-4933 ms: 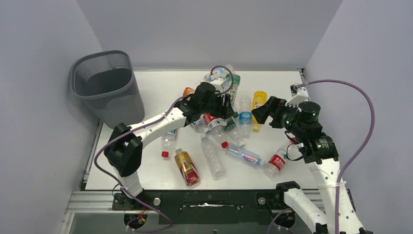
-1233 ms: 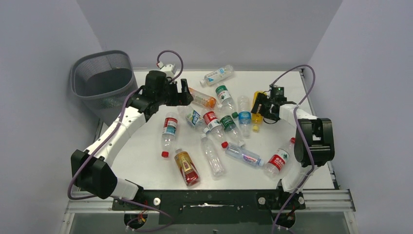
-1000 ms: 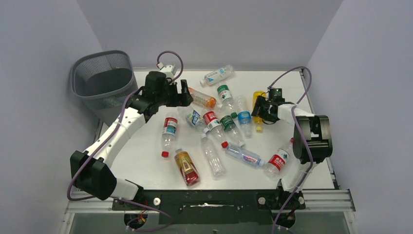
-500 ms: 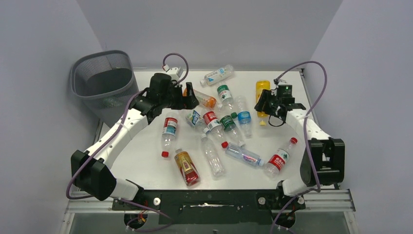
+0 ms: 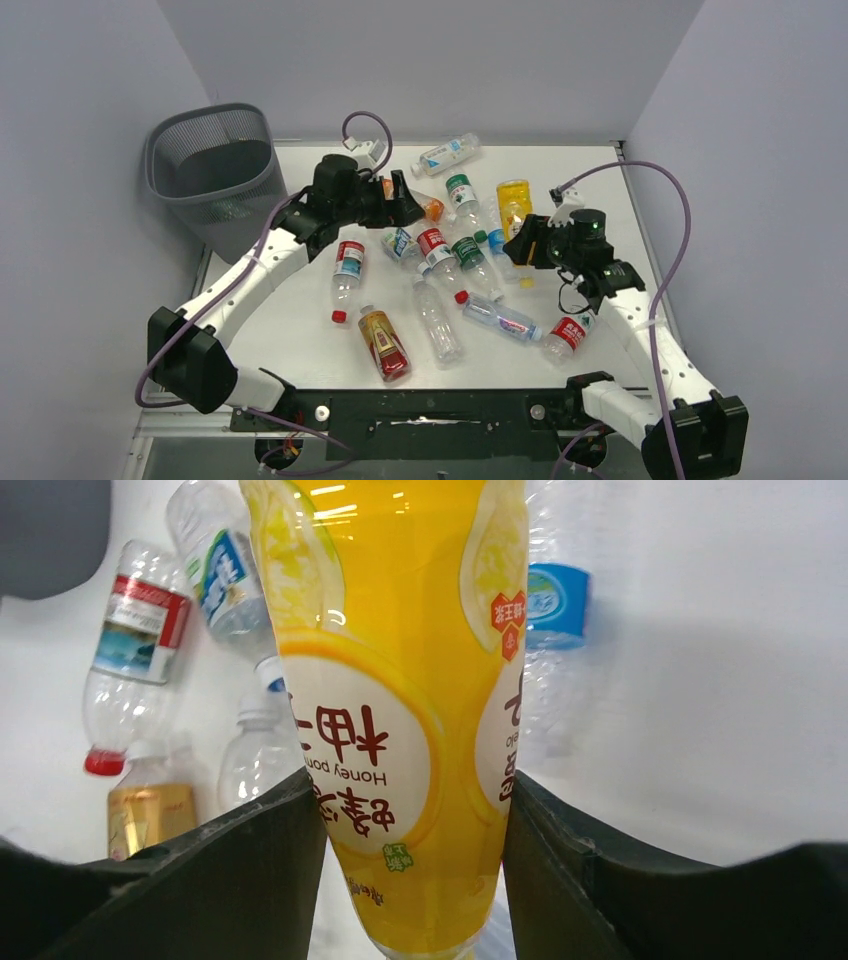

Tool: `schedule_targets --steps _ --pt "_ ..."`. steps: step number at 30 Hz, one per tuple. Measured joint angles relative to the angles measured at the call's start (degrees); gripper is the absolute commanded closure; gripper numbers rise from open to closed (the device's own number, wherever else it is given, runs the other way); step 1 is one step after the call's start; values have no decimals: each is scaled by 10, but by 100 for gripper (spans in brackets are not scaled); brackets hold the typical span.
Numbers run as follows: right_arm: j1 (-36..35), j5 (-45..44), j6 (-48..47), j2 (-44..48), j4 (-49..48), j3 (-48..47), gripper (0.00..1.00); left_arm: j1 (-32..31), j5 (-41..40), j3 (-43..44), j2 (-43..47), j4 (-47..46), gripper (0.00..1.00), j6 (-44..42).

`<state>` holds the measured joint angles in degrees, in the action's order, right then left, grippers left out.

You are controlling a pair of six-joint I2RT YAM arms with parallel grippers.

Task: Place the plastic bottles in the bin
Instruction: Pick up the plastic bottle at the center of the board.

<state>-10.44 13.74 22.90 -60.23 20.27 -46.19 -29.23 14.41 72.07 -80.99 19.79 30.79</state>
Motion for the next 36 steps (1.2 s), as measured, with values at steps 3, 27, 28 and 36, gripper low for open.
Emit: schedule_targets --steps 3,27,28,36 --pt "-11 23 5 47 0 30 43 -16 3 -19 3 -21 15 19" --pt "-13 85 14 110 0 59 43 -95 7 -90 3 -196 15 117" --pt "-13 88 15 110 -1 59 43 -96 10 -93 2 -203 15 121" --pt "-14 124 24 109 -10 59 43 -101 16 -122 -5 -264 15 139"
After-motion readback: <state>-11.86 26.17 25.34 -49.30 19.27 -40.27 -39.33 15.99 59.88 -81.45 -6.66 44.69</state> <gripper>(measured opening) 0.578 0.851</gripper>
